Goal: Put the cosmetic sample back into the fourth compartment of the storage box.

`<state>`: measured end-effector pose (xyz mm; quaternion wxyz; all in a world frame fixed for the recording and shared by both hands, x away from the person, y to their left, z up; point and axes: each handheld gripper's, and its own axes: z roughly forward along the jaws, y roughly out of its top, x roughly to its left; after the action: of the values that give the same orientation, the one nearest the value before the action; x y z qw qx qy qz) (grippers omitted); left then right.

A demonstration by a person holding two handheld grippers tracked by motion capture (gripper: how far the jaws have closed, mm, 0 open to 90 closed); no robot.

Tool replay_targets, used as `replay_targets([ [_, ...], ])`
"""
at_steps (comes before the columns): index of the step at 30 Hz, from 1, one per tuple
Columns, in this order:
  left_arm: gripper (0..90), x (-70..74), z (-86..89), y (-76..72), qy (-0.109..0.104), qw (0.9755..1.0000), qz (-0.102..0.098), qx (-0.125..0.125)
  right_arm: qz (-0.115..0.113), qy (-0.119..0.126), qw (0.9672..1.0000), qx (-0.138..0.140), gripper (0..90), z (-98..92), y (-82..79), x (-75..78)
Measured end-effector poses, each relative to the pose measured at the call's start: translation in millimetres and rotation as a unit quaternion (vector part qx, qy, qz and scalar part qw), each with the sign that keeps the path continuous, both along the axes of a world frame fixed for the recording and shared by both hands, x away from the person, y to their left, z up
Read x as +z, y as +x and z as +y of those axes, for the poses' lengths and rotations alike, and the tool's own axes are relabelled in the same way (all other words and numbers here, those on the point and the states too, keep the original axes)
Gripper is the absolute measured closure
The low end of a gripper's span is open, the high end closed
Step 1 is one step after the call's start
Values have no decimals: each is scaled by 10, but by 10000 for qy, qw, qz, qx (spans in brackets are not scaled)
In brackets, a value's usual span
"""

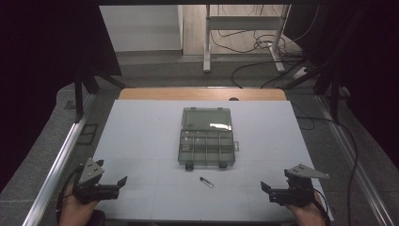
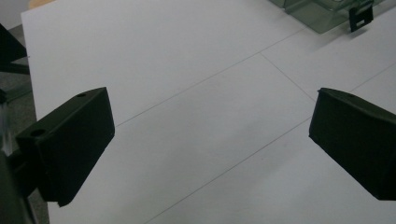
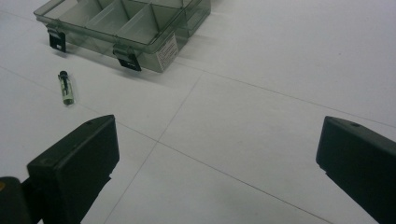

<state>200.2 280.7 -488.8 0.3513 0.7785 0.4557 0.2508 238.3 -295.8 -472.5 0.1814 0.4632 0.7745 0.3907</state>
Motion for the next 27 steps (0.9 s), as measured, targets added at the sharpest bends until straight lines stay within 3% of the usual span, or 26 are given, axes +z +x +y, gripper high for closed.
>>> replay_targets([
  [5, 14, 4, 34, -4, -155, 9999, 25, -37, -64, -126, 9999, 58, 0, 29, -19, 4],
  [16, 16, 7, 66, -9, -293, 9995, 12, -98, 112, -189, 9997, 129, 0, 48, 19, -12],
  [23, 14, 16, 141, -28, -687, 9976, -7, 40, 131, -223, 9996, 147, 0, 62, 22, -15],
  [27, 13, 15, 139, -27, -682, 9977, -1, -12, 160, -257, 9994, 168, 0, 74, 30, -20],
])
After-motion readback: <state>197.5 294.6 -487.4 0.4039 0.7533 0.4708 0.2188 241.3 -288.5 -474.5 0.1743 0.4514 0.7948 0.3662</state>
